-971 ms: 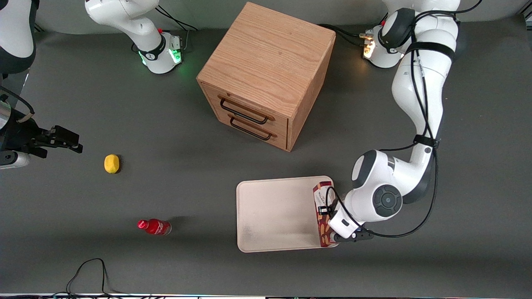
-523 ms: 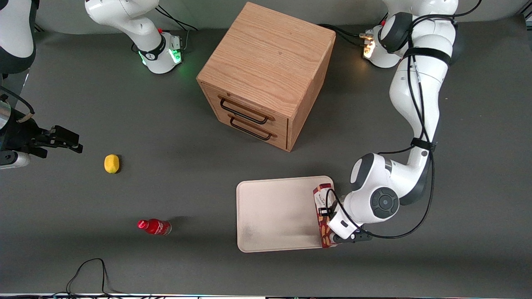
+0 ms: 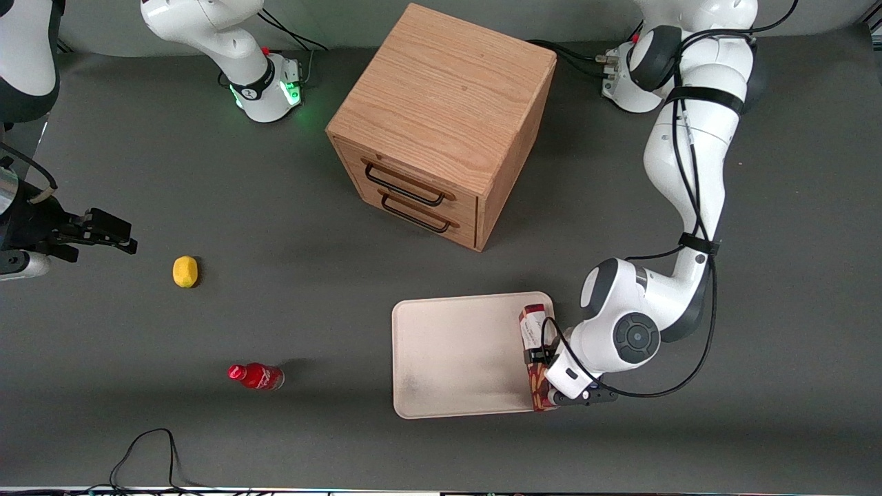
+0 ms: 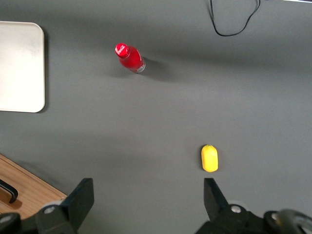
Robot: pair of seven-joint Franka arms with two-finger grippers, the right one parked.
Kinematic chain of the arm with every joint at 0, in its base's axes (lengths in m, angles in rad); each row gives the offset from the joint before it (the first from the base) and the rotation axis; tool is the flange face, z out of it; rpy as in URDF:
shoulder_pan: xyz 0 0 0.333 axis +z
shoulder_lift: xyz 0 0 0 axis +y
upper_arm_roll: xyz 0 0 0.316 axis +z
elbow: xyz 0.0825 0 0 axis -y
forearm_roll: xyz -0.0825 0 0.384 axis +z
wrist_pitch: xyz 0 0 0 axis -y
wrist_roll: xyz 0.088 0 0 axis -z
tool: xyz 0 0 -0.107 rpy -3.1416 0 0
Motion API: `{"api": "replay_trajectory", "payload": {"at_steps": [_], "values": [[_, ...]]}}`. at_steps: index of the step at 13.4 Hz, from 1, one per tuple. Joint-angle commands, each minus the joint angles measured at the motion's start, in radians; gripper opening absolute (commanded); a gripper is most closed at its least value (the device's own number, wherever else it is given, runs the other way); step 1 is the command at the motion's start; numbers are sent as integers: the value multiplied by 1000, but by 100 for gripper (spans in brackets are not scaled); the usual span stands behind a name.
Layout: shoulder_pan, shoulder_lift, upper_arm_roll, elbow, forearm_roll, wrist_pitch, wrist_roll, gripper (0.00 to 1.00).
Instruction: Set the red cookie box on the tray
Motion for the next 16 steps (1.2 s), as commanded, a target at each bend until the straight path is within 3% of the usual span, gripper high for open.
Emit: {"api": "replay_trajectory", "payload": {"at_steps": [1,7,12,14,16], "values": [[-7,0,11,-2,5,7,11,100],[4,-46,10,-12,5,-31,5,100],[28,-227,11,-41,10,-313,-4,100],[61,-349,10,-134,10,-361,13,100],[113,-536,8,-349,10,-331,69,100]]}}
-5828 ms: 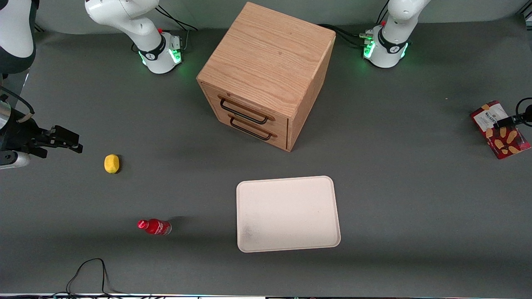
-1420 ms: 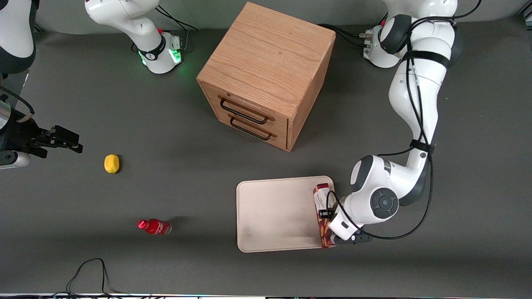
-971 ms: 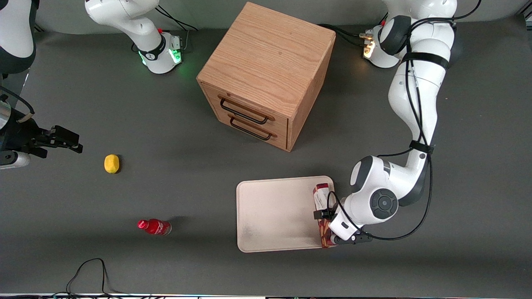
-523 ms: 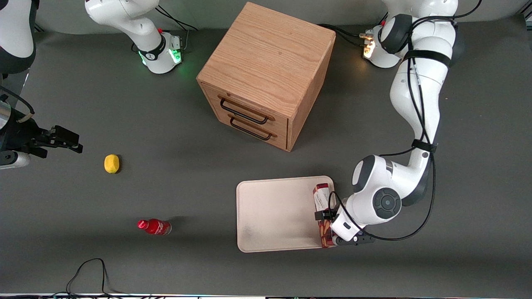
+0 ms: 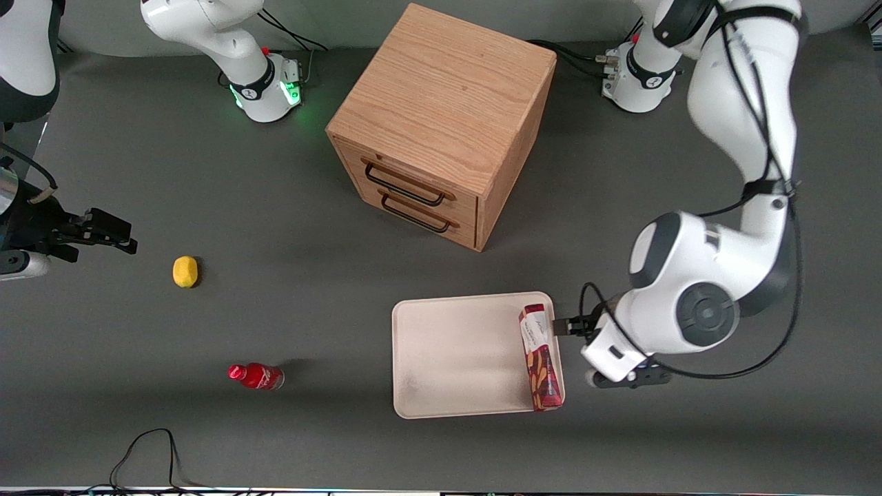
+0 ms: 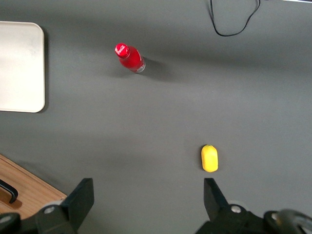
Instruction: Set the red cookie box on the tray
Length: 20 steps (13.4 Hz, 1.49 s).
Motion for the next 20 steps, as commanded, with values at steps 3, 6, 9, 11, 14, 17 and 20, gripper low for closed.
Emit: {"api": "replay_trajectory", "payload": {"at_steps": [3,6,9,11,14,17,20], "values": [[152,-425,5,-496,9,51,173,100],[221,-567,8,-570,13,-28,220,100],[315,-634,8,-536,13,-148,322,100],[316,-631,9,-468,35,-224,322,100],[316,-623,9,-424,58,-260,322,100],[307,-609,11,-401,56,-261,317,100],[102,-606,255,-377,53,-265,320,100]]}}
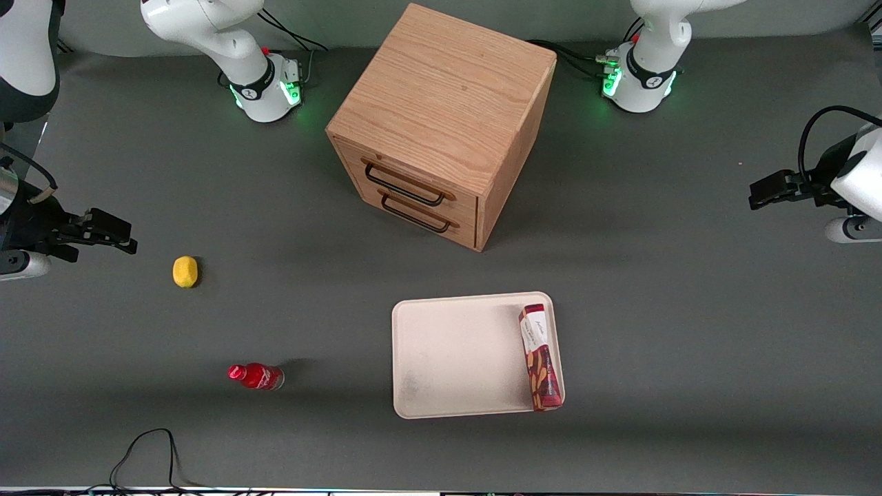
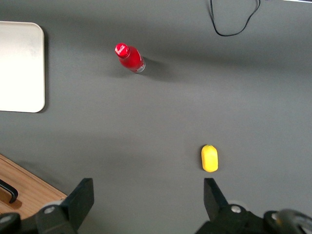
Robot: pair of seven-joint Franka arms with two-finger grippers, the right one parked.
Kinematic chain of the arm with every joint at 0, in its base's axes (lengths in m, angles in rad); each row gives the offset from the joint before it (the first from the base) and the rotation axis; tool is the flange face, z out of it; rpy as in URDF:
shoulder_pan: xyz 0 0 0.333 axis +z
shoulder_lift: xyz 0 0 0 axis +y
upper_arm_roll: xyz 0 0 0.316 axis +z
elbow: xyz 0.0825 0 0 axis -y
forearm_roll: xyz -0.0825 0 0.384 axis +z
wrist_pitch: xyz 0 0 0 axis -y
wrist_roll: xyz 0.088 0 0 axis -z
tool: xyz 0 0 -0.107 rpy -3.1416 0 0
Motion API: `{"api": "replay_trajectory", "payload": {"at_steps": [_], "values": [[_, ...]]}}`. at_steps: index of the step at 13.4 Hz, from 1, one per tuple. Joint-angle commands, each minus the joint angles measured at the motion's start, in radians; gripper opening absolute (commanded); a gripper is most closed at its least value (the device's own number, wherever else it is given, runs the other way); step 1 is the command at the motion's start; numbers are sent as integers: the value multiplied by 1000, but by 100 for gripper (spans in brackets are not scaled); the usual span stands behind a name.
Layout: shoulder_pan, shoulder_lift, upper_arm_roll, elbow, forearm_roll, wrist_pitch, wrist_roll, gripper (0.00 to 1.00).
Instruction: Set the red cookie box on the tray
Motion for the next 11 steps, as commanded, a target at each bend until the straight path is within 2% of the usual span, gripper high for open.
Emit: {"api": "replay_trajectory", "payload": {"at_steps": [1,11], "values": [[-154,16,181,54,15,-31,6,100],[-122,10,183,57,3,-54,17,100]]}}
